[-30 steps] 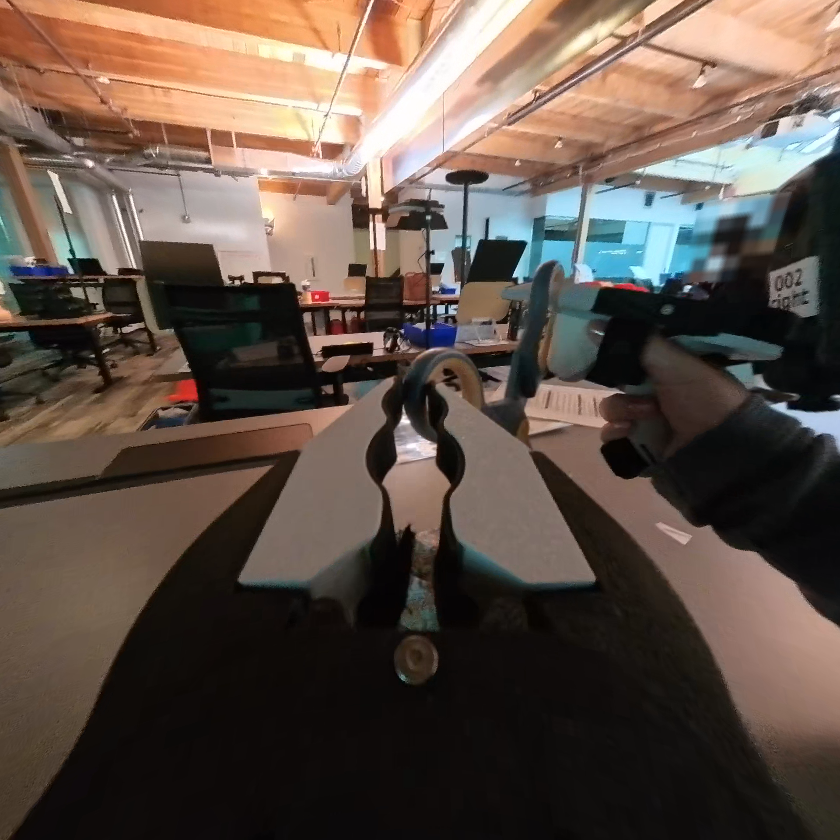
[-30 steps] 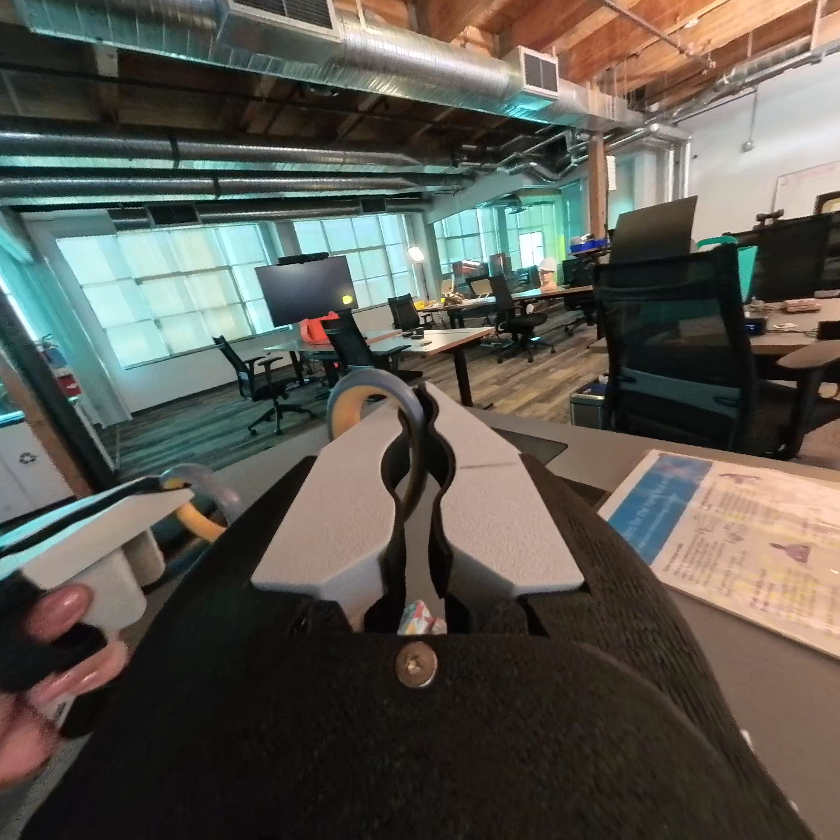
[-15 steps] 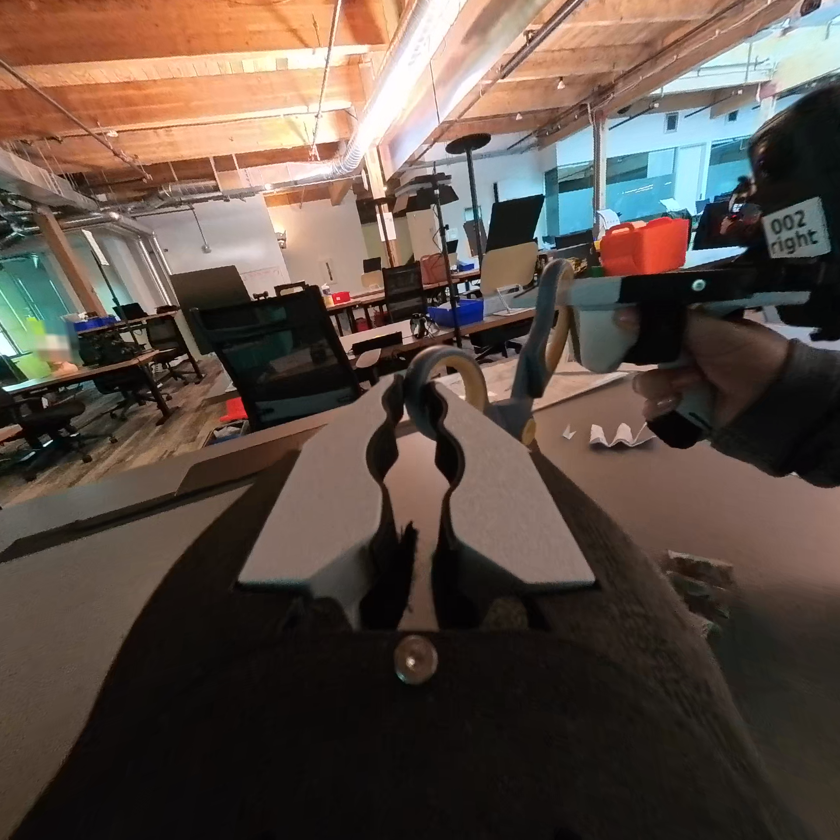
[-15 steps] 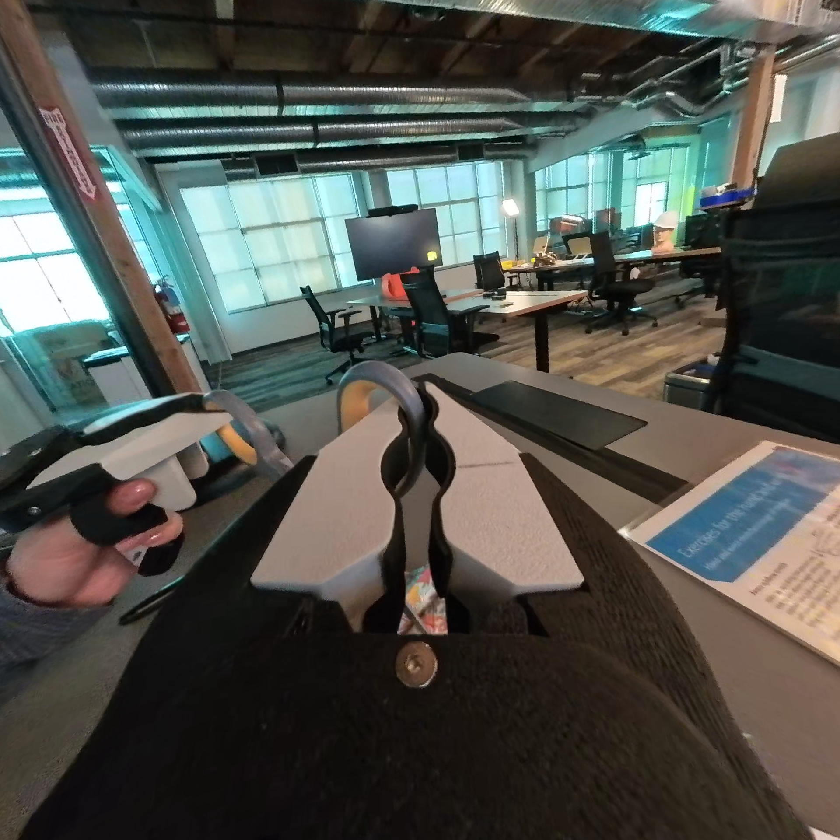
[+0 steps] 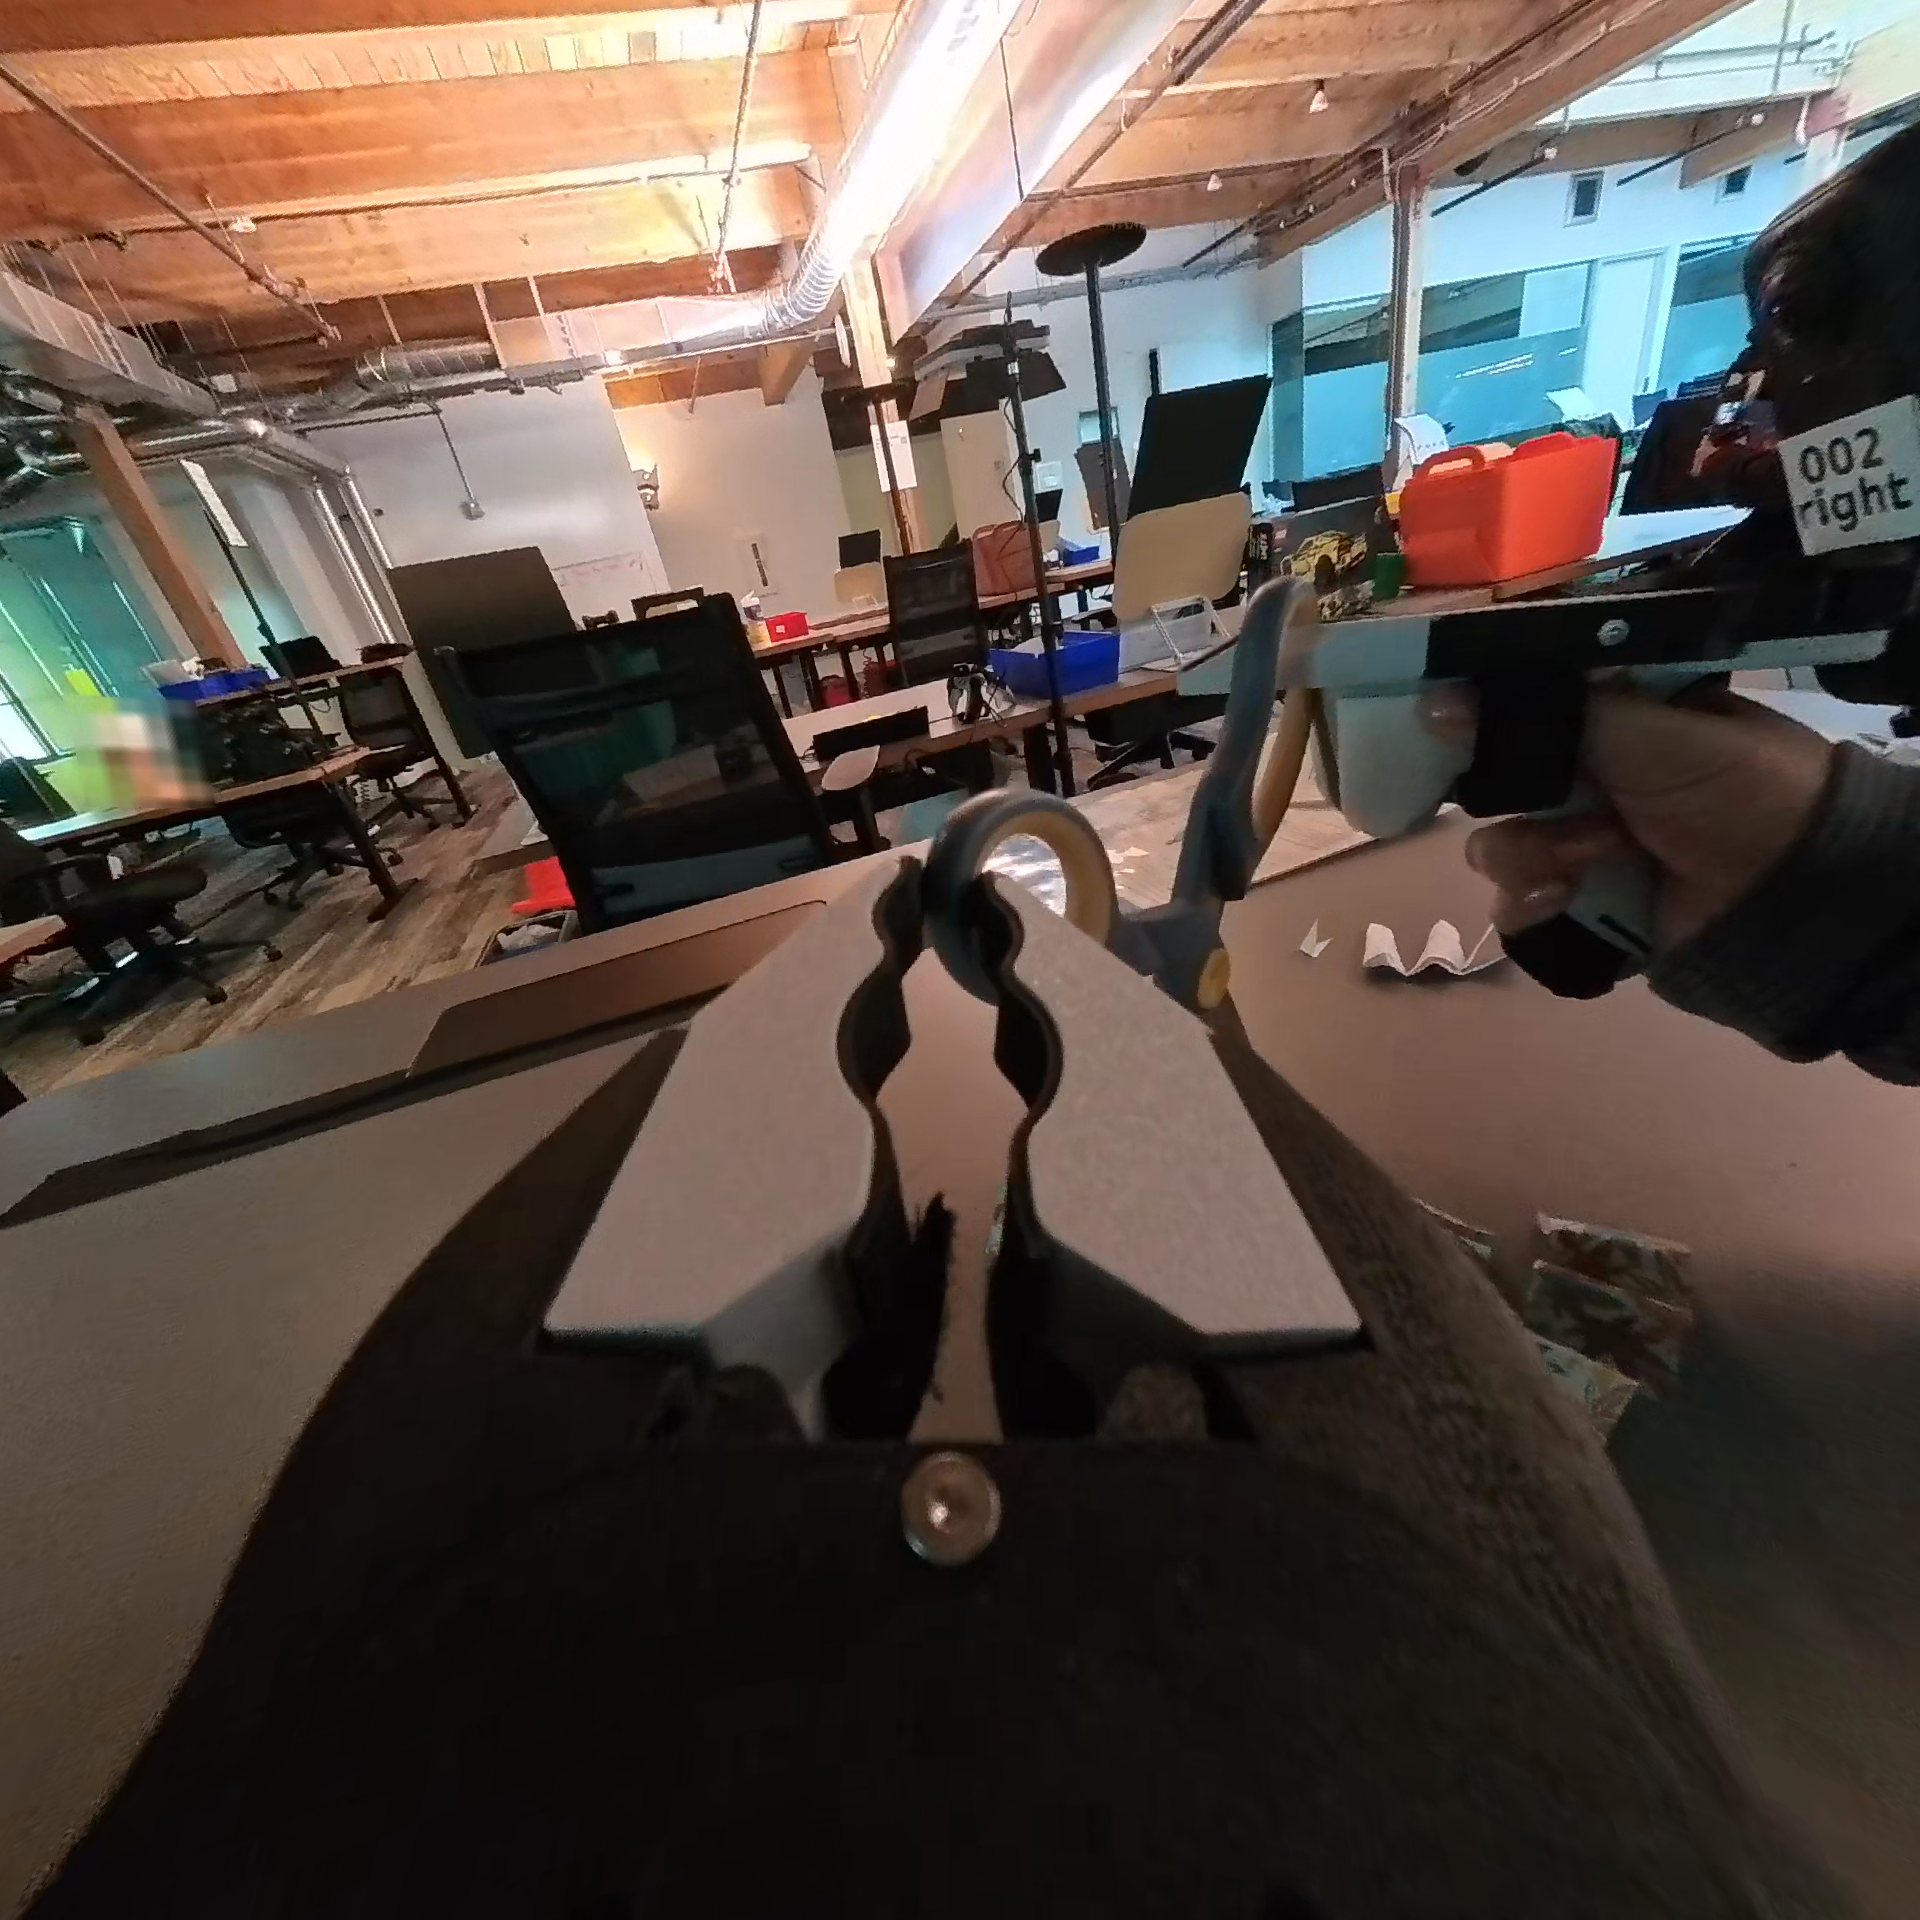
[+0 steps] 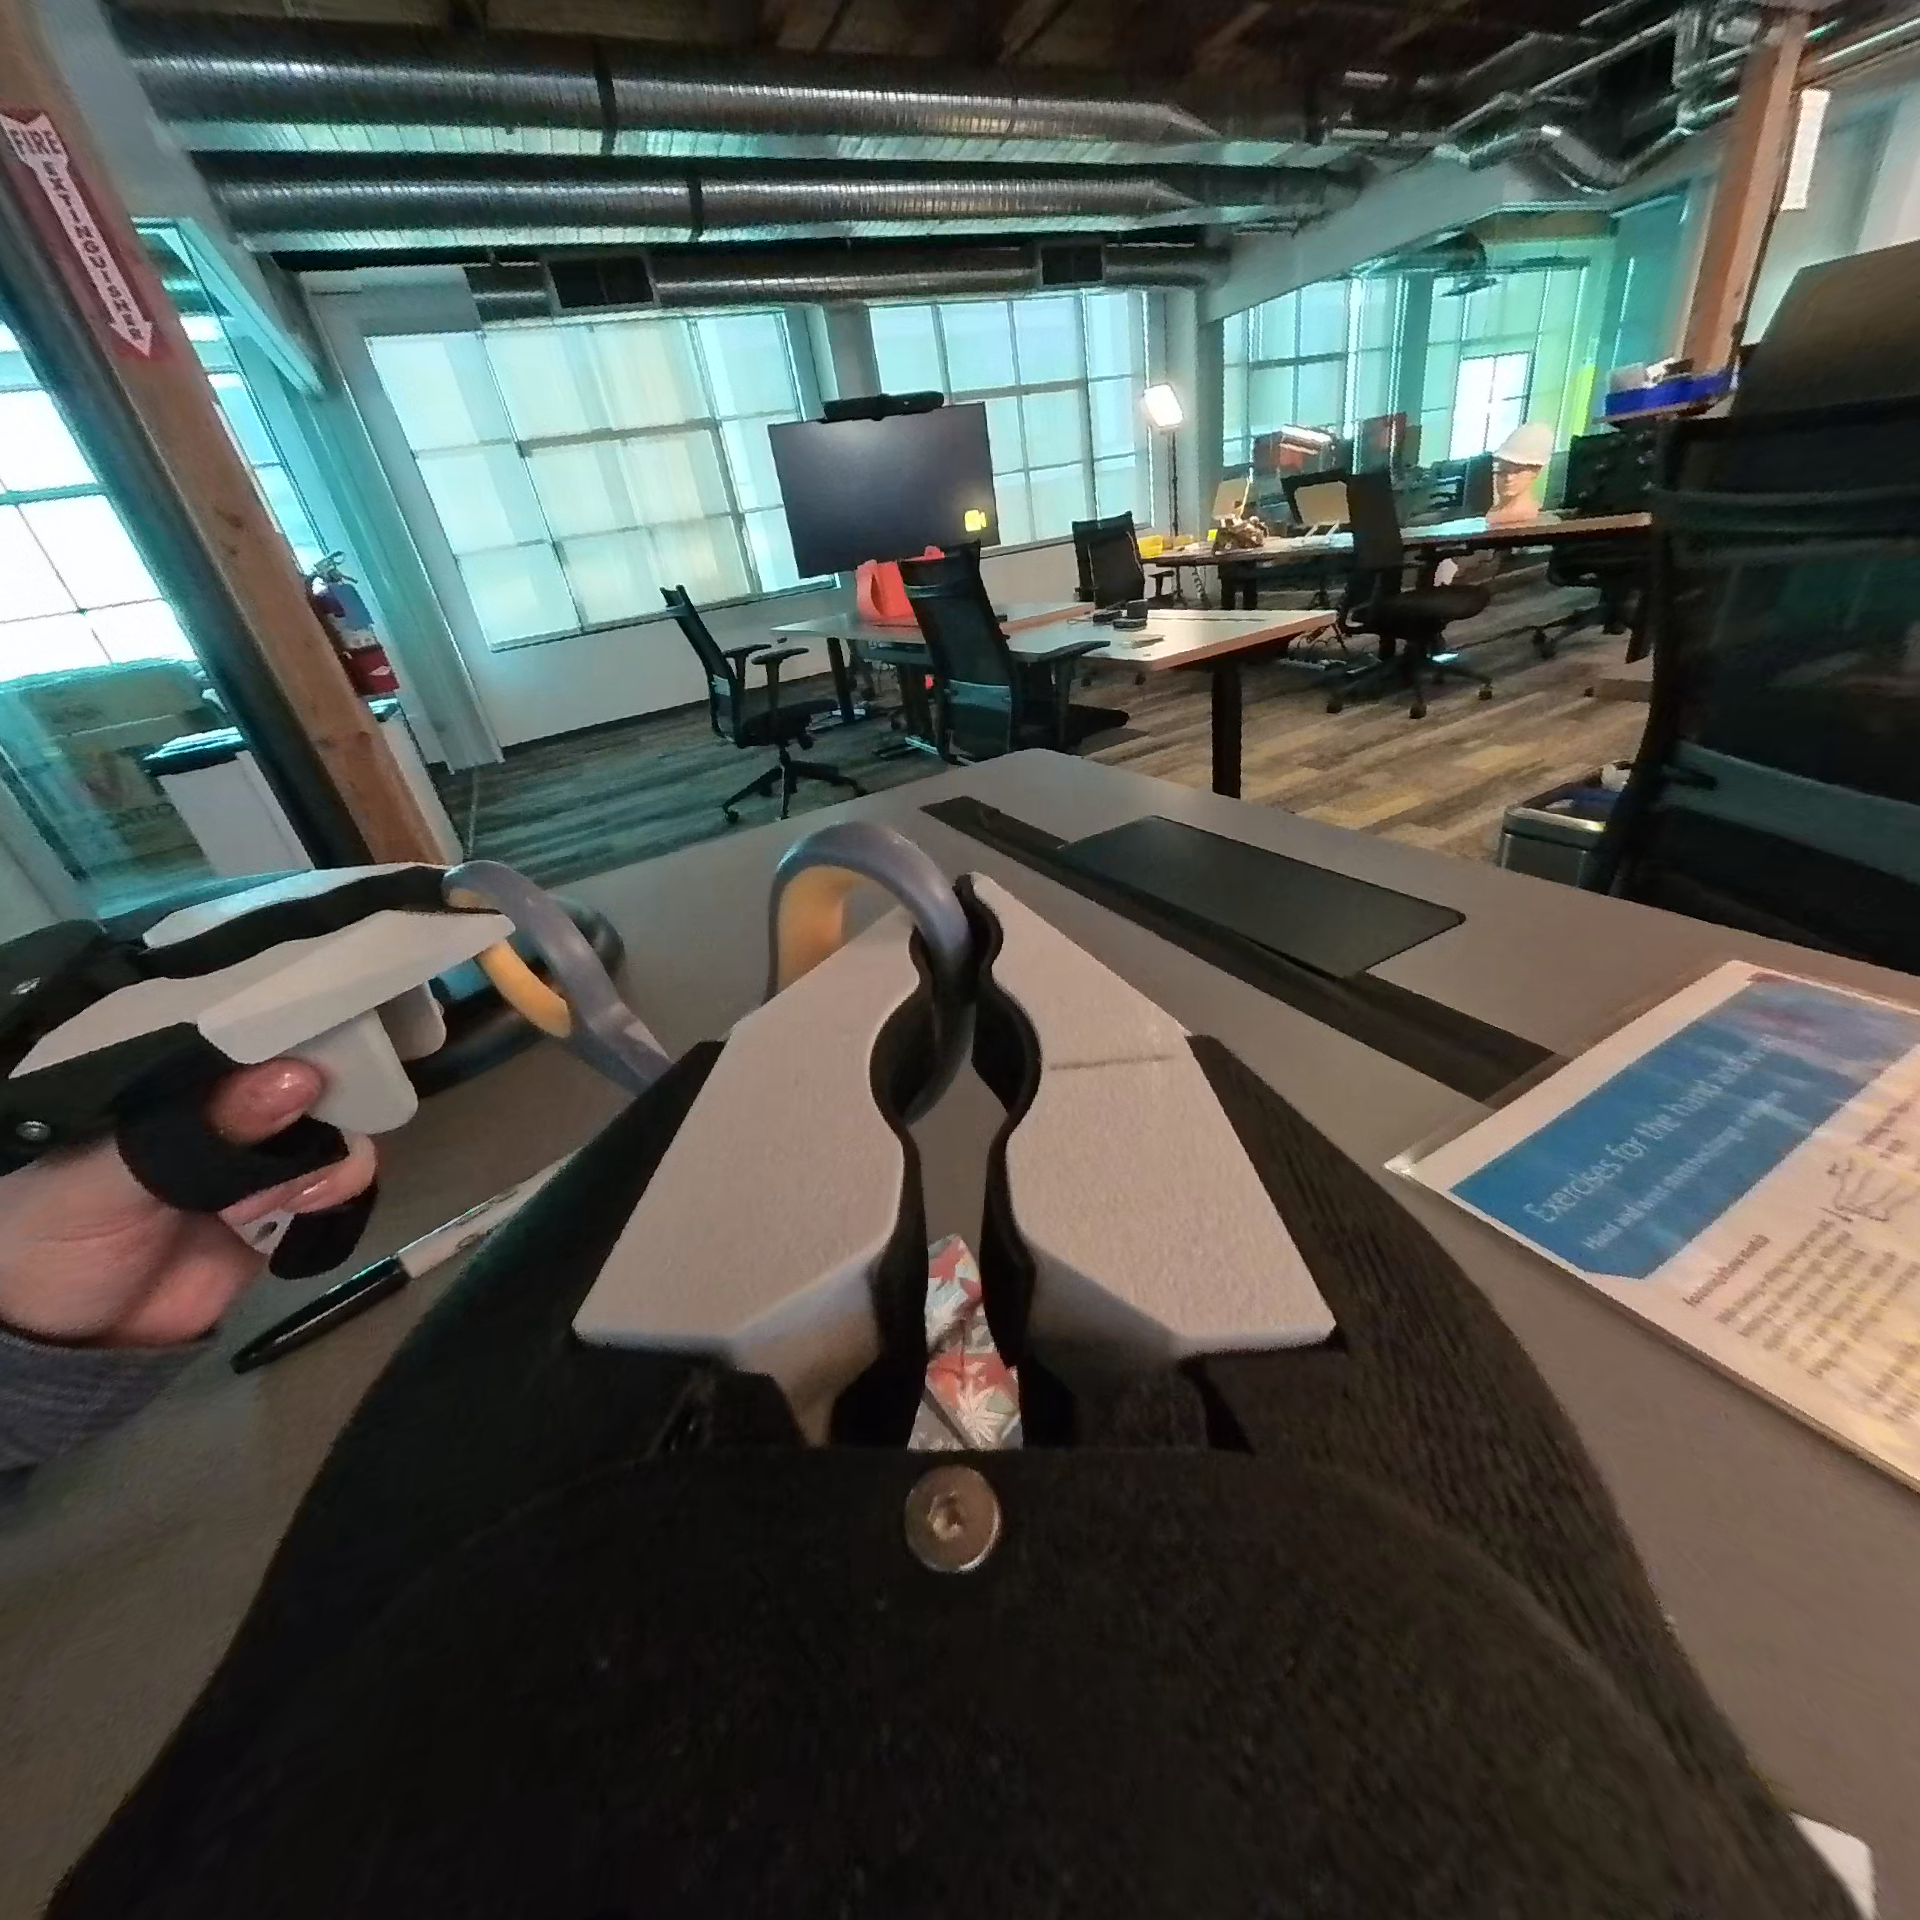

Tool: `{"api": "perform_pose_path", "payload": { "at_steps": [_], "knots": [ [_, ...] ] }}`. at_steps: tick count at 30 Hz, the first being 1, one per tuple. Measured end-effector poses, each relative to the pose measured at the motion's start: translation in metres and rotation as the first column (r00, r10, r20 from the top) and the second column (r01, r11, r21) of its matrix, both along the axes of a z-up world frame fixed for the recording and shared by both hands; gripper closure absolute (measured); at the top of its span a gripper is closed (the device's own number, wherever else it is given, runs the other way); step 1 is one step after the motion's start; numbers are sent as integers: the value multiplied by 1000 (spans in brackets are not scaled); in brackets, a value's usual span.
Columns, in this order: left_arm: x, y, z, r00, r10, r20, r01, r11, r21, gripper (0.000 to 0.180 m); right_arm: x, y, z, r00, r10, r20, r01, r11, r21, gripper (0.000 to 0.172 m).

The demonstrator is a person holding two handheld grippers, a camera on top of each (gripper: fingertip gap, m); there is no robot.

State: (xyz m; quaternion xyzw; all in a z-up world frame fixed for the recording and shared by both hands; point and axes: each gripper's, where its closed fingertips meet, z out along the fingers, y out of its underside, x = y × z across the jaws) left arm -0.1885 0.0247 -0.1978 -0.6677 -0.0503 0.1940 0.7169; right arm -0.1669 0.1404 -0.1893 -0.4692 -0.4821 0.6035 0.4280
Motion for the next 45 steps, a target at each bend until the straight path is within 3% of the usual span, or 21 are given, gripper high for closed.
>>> {"api": "perform_pose_path", "payload": {
  "at_steps": [11, 45],
  "knots": [
    [-3, 0, -4, 998, -25, 65, 23, 1000, 17, 173, 0, -5, 2, 1000, 30, 0, -30, 999, -42, 172],
    [3, -3, 12, 997, -50, 61, 42, 992, 118, 173, -6, -26, 9, 994, 102, -42, -105, 989, -100, 172]
  ]
}}
